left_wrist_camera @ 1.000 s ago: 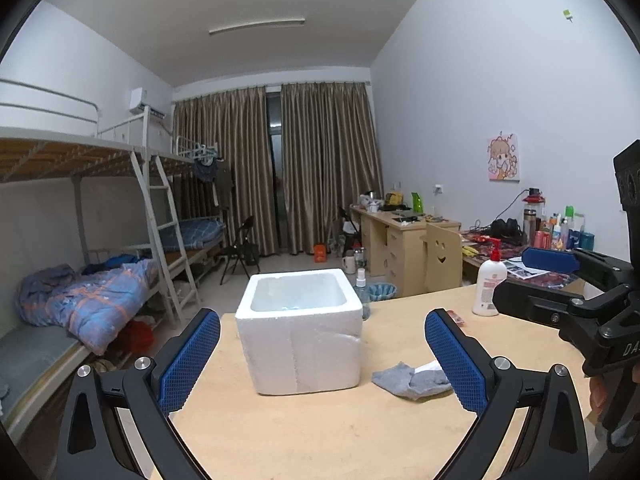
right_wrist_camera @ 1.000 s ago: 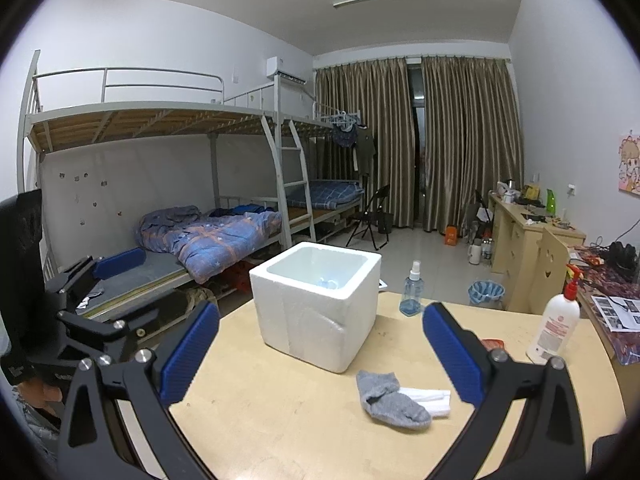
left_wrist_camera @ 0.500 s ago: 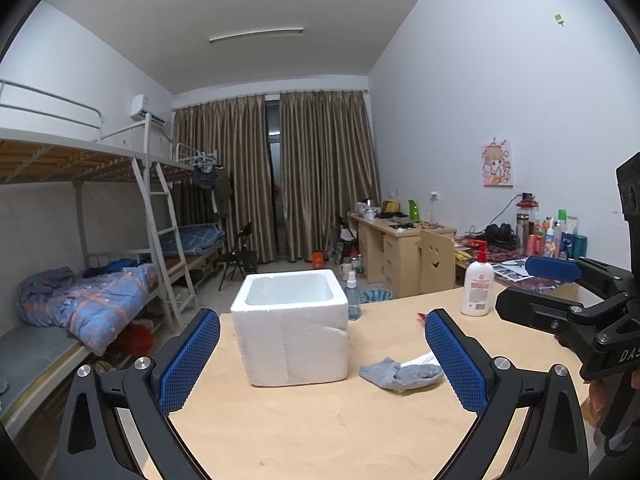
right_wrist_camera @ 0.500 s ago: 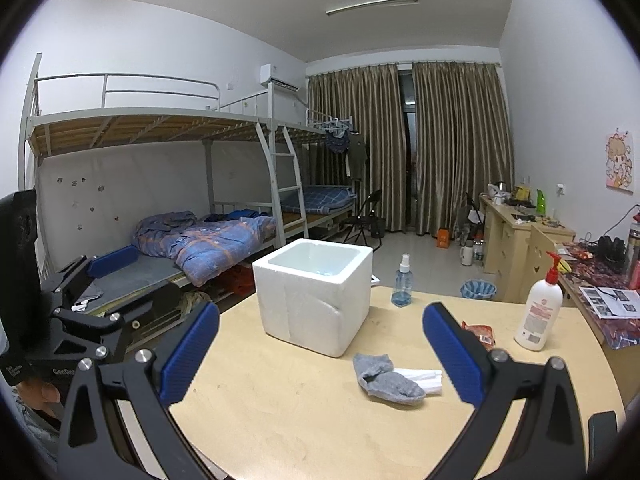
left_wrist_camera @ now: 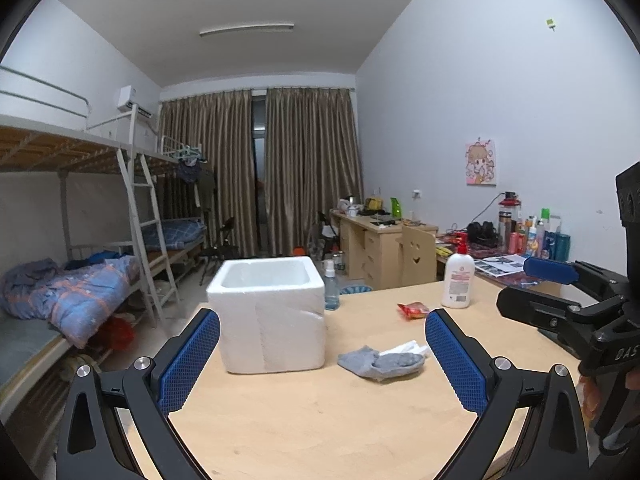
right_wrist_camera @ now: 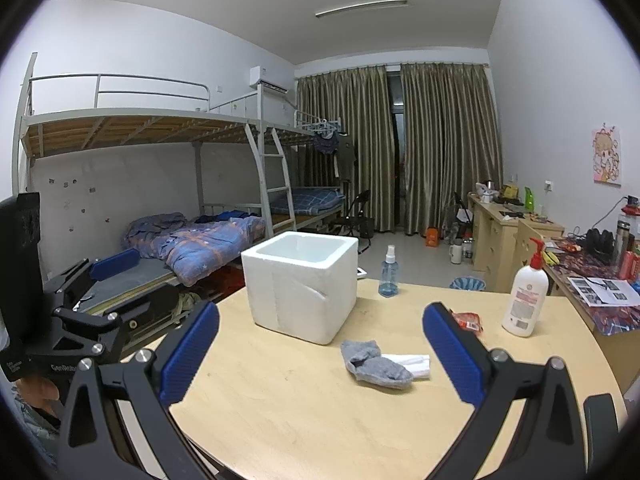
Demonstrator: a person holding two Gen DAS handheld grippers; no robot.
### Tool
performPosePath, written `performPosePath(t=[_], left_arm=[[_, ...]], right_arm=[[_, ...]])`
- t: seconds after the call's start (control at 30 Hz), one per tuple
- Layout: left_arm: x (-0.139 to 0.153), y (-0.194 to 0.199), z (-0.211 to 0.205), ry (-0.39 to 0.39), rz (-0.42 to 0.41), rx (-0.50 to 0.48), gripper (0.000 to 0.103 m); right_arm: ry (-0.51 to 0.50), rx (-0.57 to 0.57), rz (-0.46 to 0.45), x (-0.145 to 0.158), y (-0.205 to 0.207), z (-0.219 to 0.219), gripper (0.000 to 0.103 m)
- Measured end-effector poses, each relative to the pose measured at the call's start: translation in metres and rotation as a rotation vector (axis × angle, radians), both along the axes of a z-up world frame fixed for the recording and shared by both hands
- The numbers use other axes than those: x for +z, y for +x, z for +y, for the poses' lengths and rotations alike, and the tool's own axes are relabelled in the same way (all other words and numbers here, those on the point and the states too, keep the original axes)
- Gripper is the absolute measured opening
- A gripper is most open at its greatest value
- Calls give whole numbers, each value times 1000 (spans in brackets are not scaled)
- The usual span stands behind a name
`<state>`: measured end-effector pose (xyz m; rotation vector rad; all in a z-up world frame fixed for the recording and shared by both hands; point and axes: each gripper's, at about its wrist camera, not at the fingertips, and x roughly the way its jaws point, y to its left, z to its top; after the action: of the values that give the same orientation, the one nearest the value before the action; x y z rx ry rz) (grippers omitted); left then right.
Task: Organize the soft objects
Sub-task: 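Move both grippers back from the foam box toward the grey sock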
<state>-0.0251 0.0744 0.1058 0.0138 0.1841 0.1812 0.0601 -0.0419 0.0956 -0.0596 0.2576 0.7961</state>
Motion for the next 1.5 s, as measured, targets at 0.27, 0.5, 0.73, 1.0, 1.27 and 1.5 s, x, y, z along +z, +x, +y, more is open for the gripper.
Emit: performPosePath(t=[0.27, 0.5, 0.73, 1.0, 1.27, 1.5], left_arm=[[-30, 3, -2, -23, 18, -25, 103], [-61, 9, 0, -34, 39, -35, 103], [-79, 15, 2, -72, 54, -58, 103], [-86, 23, 5, -96, 78, -62, 103], [-89, 26, 6, -99, 85, -69, 103], [-94, 35, 3, -87, 106, -81, 103]], right_arm=[[-19, -53, -5, -24, -3, -4, 103], [-23, -83, -1, -43, -4, -8, 103], [-56, -104, 29, -53, 4, -3, 103], [-62, -107, 41, -57, 6, -2, 103], [-67, -102, 47, -56, 6, -2, 103], [-68, -115, 57, -57, 12, -6, 103]])
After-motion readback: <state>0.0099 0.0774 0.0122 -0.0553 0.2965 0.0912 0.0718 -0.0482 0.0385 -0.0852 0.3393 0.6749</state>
